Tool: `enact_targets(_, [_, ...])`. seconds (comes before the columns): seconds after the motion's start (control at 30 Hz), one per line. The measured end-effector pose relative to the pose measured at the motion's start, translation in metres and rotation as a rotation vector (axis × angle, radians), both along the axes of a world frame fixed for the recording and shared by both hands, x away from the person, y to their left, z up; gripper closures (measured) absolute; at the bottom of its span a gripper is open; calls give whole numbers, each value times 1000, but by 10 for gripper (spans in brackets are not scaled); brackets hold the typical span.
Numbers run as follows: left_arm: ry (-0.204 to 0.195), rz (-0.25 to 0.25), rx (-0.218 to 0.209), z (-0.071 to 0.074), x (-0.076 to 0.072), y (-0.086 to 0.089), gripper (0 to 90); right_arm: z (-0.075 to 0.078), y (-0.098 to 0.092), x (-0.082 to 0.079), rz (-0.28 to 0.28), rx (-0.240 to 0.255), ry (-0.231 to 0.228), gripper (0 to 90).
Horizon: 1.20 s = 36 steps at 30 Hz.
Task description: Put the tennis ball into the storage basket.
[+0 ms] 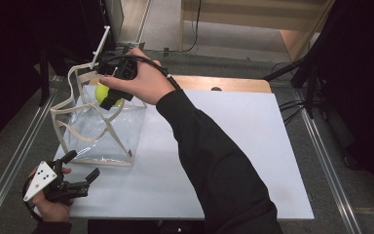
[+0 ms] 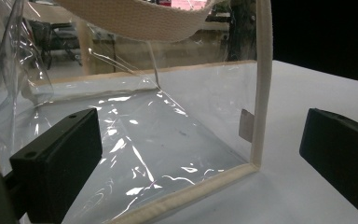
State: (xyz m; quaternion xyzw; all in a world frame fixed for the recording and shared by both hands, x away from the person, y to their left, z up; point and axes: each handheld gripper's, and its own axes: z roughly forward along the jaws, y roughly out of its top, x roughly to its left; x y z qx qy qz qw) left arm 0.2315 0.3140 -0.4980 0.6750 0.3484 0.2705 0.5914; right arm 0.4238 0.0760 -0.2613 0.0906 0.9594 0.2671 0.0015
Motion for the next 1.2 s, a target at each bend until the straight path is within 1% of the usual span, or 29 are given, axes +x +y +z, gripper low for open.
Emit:
enact_targets(0.23, [-2,1,-1,0,0,0,0,-5,3,6,-5,-3,7,237])
enact_targets(0.4, [-4,-3,6,0,0,0,0,-8,4,10,-14,-16,3,237])
enact_targets(0.47, [-5,-3,6,0,0,0,0,-9,4,12,-21,-12,5,237])
enact_targets(0.57, [-1,-2,2,0,0,0,0,-10,6,15,-14,-10,4,237])
enact_targets(0.67, [-1,-2,0,0,0,0,0,-10,8,16,-15,-10,5,237])
enact_targets(0.73, [-2,-4,2,0,0,0,0,-11,11,16,-19,-21,7,237])
enact_targets(0.87, [-1,-3,-3,0,0,0,0,-12,14,17,-16,-17,8,237])
enact_targets(1.0, [0,-5,-5,0,0,0,0,-13,15,19,-18,-16,8,237])
enact_targets(1.1, [-1,-4,-7,0,0,0,0,-15,15,21,-10,-21,5,236])
enact_targets(1.2, [0,-5,-6,0,0,0,0,-17,16,21,-14,-29,9,236])
